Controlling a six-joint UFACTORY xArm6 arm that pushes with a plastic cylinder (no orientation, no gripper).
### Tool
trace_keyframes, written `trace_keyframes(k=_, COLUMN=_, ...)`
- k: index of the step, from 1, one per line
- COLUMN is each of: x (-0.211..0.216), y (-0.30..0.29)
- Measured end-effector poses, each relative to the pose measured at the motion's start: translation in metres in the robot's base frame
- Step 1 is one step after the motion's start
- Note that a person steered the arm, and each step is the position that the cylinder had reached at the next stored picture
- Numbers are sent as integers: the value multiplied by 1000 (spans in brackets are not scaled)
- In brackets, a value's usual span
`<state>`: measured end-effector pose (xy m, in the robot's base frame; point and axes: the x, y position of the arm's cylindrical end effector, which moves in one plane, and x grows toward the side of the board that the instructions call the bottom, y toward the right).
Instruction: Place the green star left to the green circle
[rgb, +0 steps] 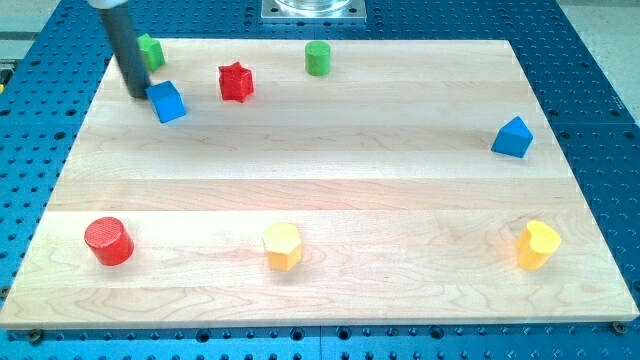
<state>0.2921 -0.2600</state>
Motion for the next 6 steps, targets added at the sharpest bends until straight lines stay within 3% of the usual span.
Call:
trace_keyframes(k=1, x=-49, y=-44)
trace_keyframes(k=2, x=-60, y=-10)
trace_keyframes(k=3, x=-62, y=95)
trace_keyframes(k=4, x=-63, y=115)
trace_keyframes(k=5, x=-63, y=183)
trace_keyframes(k=6, x=-63, y=186)
